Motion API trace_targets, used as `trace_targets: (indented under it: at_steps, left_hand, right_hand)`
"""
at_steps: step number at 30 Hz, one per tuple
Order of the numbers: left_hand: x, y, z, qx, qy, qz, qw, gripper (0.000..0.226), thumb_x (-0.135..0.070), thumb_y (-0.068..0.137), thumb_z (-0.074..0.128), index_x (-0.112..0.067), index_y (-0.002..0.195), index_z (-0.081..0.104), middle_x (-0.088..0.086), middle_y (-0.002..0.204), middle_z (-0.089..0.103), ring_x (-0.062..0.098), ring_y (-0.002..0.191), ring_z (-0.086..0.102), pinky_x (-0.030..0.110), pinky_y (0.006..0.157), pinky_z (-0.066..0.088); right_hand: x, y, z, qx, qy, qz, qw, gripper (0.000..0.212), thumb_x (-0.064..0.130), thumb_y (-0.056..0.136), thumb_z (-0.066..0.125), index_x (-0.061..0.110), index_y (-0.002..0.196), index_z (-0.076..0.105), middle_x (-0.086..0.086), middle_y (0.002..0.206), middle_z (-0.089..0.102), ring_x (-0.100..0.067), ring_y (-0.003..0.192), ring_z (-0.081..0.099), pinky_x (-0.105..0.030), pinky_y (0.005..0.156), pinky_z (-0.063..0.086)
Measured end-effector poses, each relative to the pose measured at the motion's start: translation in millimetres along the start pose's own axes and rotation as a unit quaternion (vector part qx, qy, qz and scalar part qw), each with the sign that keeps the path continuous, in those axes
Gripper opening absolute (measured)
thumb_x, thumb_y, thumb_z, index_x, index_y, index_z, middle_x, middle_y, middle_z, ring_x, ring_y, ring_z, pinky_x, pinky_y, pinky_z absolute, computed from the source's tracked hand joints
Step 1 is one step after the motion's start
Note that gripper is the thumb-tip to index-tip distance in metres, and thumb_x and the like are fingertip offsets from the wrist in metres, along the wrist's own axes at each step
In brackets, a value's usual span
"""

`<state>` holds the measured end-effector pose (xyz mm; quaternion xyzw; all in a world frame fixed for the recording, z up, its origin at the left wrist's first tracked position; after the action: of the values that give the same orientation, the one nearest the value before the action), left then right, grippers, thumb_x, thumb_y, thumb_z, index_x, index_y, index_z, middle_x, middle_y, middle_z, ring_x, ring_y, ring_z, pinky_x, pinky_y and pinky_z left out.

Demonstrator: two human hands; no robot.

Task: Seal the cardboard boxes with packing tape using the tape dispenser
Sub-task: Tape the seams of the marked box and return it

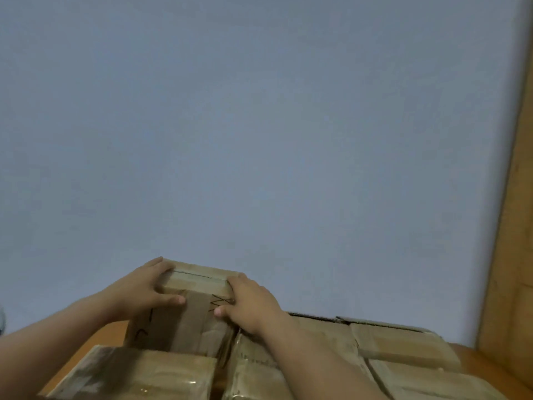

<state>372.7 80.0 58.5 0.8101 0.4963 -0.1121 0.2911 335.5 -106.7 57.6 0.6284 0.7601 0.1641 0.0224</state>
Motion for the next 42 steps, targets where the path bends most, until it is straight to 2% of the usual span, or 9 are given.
trace_targets:
  at_steps: [2,6,9,16,20,24,29,38,42]
  left_hand:
    - [3.0,-0.6,14.0,0.023,0.023,-0.019,0.999,0.073,-0.048,0.079,0.07,-0.018,0.138,0.039,-0.003,0.132,0.045,0.012,0.116,0.045,0.023,0.094,0.036]
    - [12.5,-1.2,36.3,0.077,0.045,-0.043,0.995,0.071,-0.05,0.081,0.068,-0.019,0.139,0.039,-0.001,0.139,0.047,0.013,0.121,0.047,0.022,0.099,0.035]
    - [16.2,1.0,38.0,0.096,0.056,-0.054,0.992,0.069,-0.051,0.081,0.069,-0.022,0.136,0.041,-0.002,0.135,0.05,0.011,0.116,0.048,0.022,0.098,0.036]
    - [9.0,-0.5,34.1,0.103,0.07,-0.061,0.99,0.064,-0.042,0.078,0.076,-0.021,0.131,0.047,-0.002,0.125,0.052,0.01,0.105,0.047,0.022,0.087,0.035]
    - [0.5,-7.0,35.5,0.128,0.11,-0.056,0.984,0.071,-0.046,0.082,0.07,-0.02,0.14,0.038,0.001,0.141,0.045,0.015,0.122,0.045,0.024,0.1,0.035]
    - [-20.6,-3.6,27.6,0.122,0.175,-0.034,0.976,0.076,-0.056,0.087,0.059,-0.018,0.147,0.031,0.0,0.153,0.032,0.018,0.137,0.035,0.029,0.111,0.029]
    - [-89.3,-2.0,27.4,0.098,0.166,0.038,0.98,0.068,-0.054,0.091,0.052,-0.021,0.147,0.031,-0.006,0.154,0.029,0.014,0.14,0.03,0.032,0.111,0.03]
    - [-161.6,-0.7,91.8,0.175,0.188,0.064,0.964,0.059,-0.042,0.097,0.045,-0.017,0.148,0.029,0.004,0.148,0.037,0.022,0.135,0.037,0.035,0.107,0.034]
    - [-167.2,8.9,118.6,0.214,0.197,0.066,0.955,0.058,-0.039,0.095,0.051,-0.017,0.146,0.035,0.006,0.148,0.039,0.024,0.135,0.038,0.035,0.109,0.033]
  right_hand:
    - [-3.0,-1.8,9.9,0.015,-0.005,0.005,1.0,0.056,0.042,0.086,0.064,0.011,0.129,0.045,-0.01,0.131,0.045,-0.032,0.119,0.047,-0.039,0.095,0.04]
    - [-5.5,-2.7,21.0,0.031,-0.003,0.014,0.999,0.053,0.041,0.082,0.068,0.011,0.122,0.051,-0.011,0.128,0.051,-0.031,0.117,0.049,-0.04,0.094,0.04]
    - [-6.4,-1.5,20.7,0.043,-0.01,0.02,0.999,0.053,0.046,0.083,0.066,0.013,0.122,0.054,-0.011,0.129,0.055,-0.031,0.121,0.049,-0.047,0.105,0.029]
    - [-11.4,-12.1,15.8,0.097,-0.026,0.029,0.995,0.057,0.053,0.09,0.054,0.021,0.137,0.046,-0.011,0.134,0.053,-0.03,0.13,0.039,-0.06,0.112,0.004]
    - [-13.1,-19.5,10.7,0.104,-0.017,0.024,0.994,0.061,0.048,0.094,0.049,0.029,0.149,0.029,-0.007,0.148,0.041,-0.026,0.14,0.028,-0.06,0.114,-0.001]
    - [-16.2,-32.3,-18.6,0.063,0.018,0.007,0.998,0.06,0.041,0.098,0.045,0.027,0.151,0.022,0.003,0.158,0.023,-0.02,0.145,0.019,-0.048,0.118,0.005]
    - [-61.3,-63.5,-62.4,0.023,-0.026,0.053,0.998,0.057,0.035,0.099,0.044,0.021,0.151,0.025,0.001,0.157,0.025,-0.019,0.143,0.023,-0.037,0.116,0.019]
    - [-144.7,-121.9,-69.6,0.086,-0.067,0.167,0.98,0.062,0.016,0.093,0.047,0.018,0.151,0.024,-0.001,0.156,0.025,-0.019,0.141,0.027,-0.033,0.111,0.029]
    - [-153.2,-116.6,-54.6,0.109,-0.058,0.147,0.981,0.066,0.024,0.093,0.058,0.018,0.151,0.026,-0.002,0.155,0.029,-0.019,0.14,0.029,-0.031,0.112,0.028]
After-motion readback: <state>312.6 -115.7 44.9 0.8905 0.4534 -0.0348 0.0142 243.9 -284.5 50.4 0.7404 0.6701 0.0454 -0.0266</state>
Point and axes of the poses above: each hand's wrist, its own y-axis towards the middle knuckle, its own z-axis out of the palm, x = y × z, the point moved 7 cm from there along y, towards the middle knuckle
